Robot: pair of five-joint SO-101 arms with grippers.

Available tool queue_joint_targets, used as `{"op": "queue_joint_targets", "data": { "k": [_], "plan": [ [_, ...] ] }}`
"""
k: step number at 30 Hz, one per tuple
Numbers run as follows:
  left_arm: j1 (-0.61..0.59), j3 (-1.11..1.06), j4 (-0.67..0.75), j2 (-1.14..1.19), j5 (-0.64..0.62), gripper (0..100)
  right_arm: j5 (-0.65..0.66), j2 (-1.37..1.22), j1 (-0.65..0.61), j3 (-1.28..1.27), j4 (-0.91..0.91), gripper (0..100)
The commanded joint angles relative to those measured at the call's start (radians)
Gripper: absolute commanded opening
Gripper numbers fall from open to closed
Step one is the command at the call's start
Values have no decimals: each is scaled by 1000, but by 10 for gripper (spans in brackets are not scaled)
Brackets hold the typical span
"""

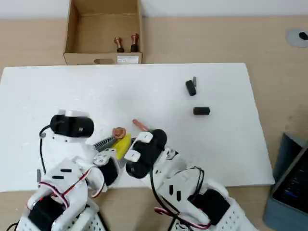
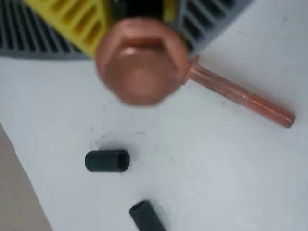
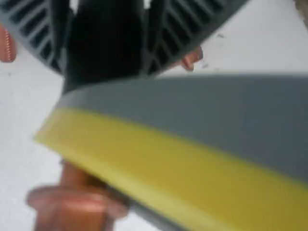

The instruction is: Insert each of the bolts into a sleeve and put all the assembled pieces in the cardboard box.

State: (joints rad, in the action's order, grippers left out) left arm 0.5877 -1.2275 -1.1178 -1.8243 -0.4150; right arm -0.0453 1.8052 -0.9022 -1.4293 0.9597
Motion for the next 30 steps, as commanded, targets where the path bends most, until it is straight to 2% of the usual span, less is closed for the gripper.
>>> {"op": "queue_joint_targets", "data": {
  "k": [1,6,9,13,19,26,30],
  "plan": [
    [18,6,-12,2,9,1,8,137,-2,77,-31,9],
    [6,9,-8,2,11,10,8,137,-1,74,-31,9],
    [3,12,-8,4,9,99,8,137,-1,71,-31,9],
    [-64,12,-14,4,9,218,8,137,-1,71,-31,9],
    [-127,12,-14,5,46,221,6,137,-1,70,-28,9],
    [-135,104,-15,5,75,216,5,137,-1,70,-25,9],
    [-161,114,-9,2,120,88,2,137,1,68,-25,9]
  ]
}}
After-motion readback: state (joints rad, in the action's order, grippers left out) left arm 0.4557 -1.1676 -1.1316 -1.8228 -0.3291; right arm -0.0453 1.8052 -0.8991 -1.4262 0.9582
